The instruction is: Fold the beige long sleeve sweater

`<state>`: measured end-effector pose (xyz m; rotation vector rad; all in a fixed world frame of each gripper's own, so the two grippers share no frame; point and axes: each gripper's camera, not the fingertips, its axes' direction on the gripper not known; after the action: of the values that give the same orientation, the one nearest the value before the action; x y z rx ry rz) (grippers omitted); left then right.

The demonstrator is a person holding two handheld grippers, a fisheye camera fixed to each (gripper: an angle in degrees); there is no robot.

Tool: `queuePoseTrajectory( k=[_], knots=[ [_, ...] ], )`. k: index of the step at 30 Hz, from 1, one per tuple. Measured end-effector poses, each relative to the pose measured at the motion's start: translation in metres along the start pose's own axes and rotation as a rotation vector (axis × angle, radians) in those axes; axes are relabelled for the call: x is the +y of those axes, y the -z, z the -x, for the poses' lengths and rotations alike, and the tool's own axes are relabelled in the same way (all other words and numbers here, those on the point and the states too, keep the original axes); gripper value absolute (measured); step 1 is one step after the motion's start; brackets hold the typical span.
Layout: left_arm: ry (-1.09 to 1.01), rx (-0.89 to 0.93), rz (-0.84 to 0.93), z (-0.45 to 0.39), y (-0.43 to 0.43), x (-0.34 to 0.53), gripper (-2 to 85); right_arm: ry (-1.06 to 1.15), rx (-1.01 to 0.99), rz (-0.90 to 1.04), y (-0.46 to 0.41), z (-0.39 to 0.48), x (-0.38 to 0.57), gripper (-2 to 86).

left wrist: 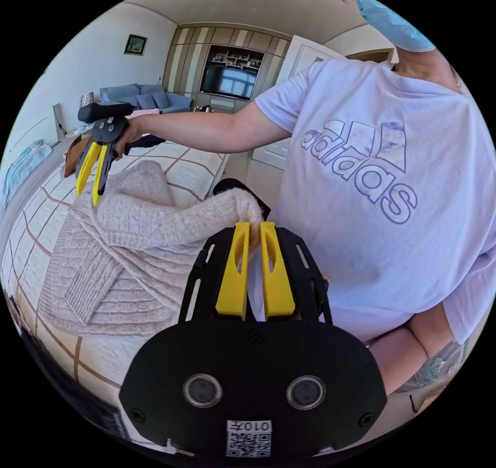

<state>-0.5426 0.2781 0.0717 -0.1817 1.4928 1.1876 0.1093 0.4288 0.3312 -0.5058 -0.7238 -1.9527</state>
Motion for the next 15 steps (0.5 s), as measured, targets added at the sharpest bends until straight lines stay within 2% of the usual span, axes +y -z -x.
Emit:
queuePoseTrajectory(
  k=[2, 7, 12, 15],
  knots=[
    [0.035, -0.040, -0.021, -0.004, 0.013, 0.009, 2.3, 0.049, -0.138, 0.108, -0.025, -0.011, -0.017, 12.7],
    [0.121, -0.156, -0.124, -0.015, 0.052, 0.038, 2.2, -0.013, -0.266, 0.043, -0.031, -0.022, -0.001, 8.2],
    [0.301, -0.297, -0.288, -0.012, 0.100, 0.073, 2.1, -0.077, -0.138, 0.041, 0.006, 0.010, 0.041, 5.1],
    [0.374, -0.408, -0.340, -0.014, 0.136, 0.088, 1.9, -0.222, 0.038, -0.048, 0.058, 0.029, 0.095, 4.4]
  ],
)
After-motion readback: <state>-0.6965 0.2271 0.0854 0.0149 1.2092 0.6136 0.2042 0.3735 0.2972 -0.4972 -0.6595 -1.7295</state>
